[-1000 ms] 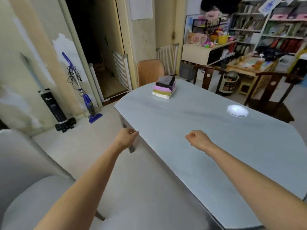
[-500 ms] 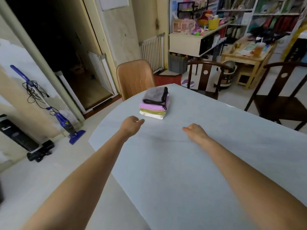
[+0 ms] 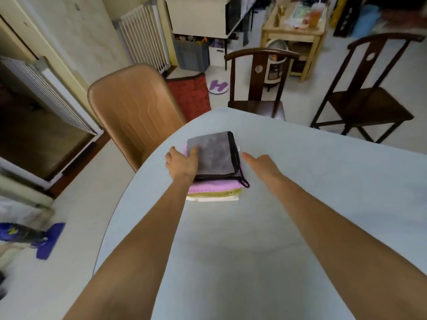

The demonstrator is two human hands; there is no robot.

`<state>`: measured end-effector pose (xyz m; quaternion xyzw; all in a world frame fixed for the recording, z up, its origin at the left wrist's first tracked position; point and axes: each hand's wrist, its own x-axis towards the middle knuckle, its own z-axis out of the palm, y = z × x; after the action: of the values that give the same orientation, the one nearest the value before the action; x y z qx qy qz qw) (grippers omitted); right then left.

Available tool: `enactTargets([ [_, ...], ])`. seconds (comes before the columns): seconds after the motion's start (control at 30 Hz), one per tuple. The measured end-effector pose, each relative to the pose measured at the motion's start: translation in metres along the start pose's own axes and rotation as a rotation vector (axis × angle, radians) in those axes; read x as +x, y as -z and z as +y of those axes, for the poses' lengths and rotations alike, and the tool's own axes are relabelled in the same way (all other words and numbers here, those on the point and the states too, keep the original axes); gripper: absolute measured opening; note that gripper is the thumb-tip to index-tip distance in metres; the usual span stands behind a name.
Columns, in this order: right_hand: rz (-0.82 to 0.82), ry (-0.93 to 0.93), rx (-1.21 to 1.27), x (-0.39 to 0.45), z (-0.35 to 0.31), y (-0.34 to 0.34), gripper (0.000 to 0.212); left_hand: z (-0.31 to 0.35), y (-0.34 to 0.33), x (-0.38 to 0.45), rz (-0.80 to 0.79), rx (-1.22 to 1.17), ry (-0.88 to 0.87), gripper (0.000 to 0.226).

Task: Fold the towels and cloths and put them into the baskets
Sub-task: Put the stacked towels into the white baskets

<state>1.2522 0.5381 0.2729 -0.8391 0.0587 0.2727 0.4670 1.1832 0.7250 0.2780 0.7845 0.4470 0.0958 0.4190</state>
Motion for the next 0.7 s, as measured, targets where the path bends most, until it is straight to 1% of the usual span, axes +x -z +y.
enactTargets([
  [0.03, -0.031, -0.042, 0.058, 0.013, -0.017, -0.013, 0.084, -0.002, -0.001, 0.023, -0.049, -0.014, 0.067, 0.089],
  [0.07, -0.069, -0.056, 0.112, 0.022, -0.028, -0.022, 0.095, -0.005, -0.003, 0.039, -0.106, -0.042, 0.139, 0.097],
  [0.13, -0.128, -0.113, 0.166, 0.045, -0.039, -0.039, 0.109, -0.009, -0.006, 0.064, -0.235, -0.131, 0.284, 0.112],
  [0.2, -0.181, -0.191, 0.172, 0.070, -0.034, -0.053, 0.118, -0.018, -0.011, 0.085, -0.374, -0.239, 0.370, 0.124],
  [0.23, -0.218, -0.229, 0.197, 0.081, -0.026, -0.060, 0.115, -0.024, -0.013, 0.094, -0.444, -0.284, 0.396, 0.130],
  [0.3, -0.290, -0.252, 0.278, 0.094, -0.013, -0.068, 0.099, -0.035, -0.021, 0.106, -0.547, -0.320, 0.419, 0.140],
  [0.33, -0.309, -0.256, 0.284, 0.097, -0.011, -0.069, 0.093, -0.039, -0.025, 0.111, -0.579, -0.318, 0.429, 0.141],
  [0.4, -0.320, -0.267, 0.303, 0.099, -0.009, -0.070, 0.084, -0.047, -0.036, 0.120, -0.629, -0.303, 0.434, 0.137],
  [0.5, -0.378, -0.308, 0.371, 0.099, -0.002, -0.069, 0.082, -0.053, -0.045, 0.120, -0.693, -0.339, 0.441, 0.127],
  [0.57, -0.387, -0.315, 0.400, 0.097, -0.002, -0.071, 0.075, -0.053, -0.044, 0.120, -0.721, -0.376, 0.443, 0.119],
  [0.63, -0.394, -0.312, 0.449, 0.092, -0.004, -0.073, 0.065, -0.053, -0.040, 0.123, -0.758, -0.402, 0.433, 0.105],
  [0.7, -0.397, -0.324, 0.508, 0.085, -0.001, -0.076, 0.062, -0.052, -0.033, 0.120, -0.833, -0.406, 0.443, 0.091],
])
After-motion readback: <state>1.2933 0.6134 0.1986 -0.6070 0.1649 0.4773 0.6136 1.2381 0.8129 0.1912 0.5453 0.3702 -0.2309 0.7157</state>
